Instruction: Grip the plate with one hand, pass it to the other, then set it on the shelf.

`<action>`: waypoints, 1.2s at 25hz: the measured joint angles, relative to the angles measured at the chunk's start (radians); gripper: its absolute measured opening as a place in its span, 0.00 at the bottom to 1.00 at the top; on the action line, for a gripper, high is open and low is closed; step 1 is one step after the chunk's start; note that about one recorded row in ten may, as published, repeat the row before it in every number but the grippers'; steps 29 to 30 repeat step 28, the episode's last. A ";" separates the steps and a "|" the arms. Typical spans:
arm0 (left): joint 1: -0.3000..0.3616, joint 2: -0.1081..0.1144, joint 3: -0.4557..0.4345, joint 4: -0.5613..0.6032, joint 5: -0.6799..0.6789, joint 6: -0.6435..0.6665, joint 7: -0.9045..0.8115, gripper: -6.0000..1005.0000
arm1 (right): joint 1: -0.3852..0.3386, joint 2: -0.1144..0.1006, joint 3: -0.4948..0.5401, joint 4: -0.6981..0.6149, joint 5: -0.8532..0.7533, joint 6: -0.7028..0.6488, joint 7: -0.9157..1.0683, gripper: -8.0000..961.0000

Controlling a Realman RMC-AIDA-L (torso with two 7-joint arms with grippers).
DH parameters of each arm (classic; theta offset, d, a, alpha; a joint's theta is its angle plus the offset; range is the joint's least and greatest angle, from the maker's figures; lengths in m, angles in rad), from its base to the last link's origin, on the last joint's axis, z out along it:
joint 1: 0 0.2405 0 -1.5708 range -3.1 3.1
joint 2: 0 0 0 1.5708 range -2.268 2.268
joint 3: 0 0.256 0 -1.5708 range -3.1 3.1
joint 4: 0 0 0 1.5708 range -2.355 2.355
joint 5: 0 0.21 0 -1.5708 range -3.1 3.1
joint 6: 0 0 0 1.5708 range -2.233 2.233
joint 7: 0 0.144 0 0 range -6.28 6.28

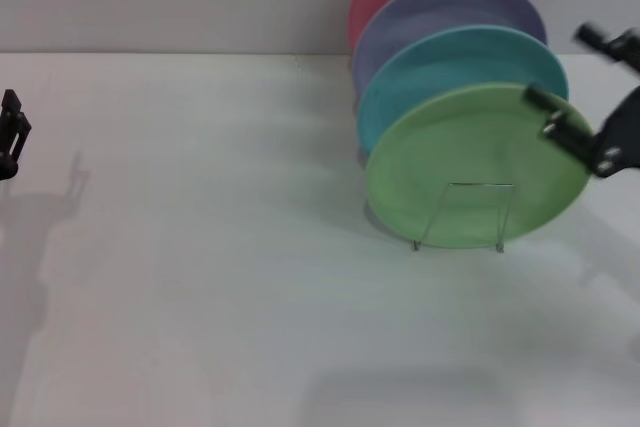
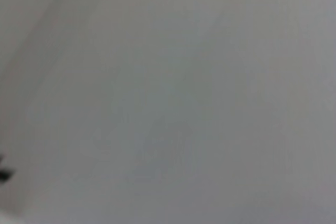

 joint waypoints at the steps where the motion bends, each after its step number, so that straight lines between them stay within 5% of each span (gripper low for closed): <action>1: 0.001 0.000 -0.001 0.000 0.000 0.000 0.000 0.79 | 0.000 0.000 0.000 0.000 0.000 0.000 0.000 0.69; 6: 0.005 0.000 -0.005 -0.003 -0.001 0.000 0.000 0.79 | -0.043 0.006 0.008 -0.122 0.452 0.040 0.004 0.69; 12: -0.003 0.000 -0.005 -0.039 -0.004 0.007 0.000 0.79 | -0.046 0.007 0.041 -0.257 0.758 -0.130 0.090 0.74; 18: 0.002 0.003 -0.009 -0.041 -0.004 0.008 0.001 0.79 | -0.031 0.007 0.035 -0.319 0.799 -0.190 -0.006 0.87; 30: -0.004 0.005 -0.012 -0.054 -0.001 0.010 0.007 0.79 | -0.015 0.007 0.018 -0.370 0.804 -0.177 -0.046 0.87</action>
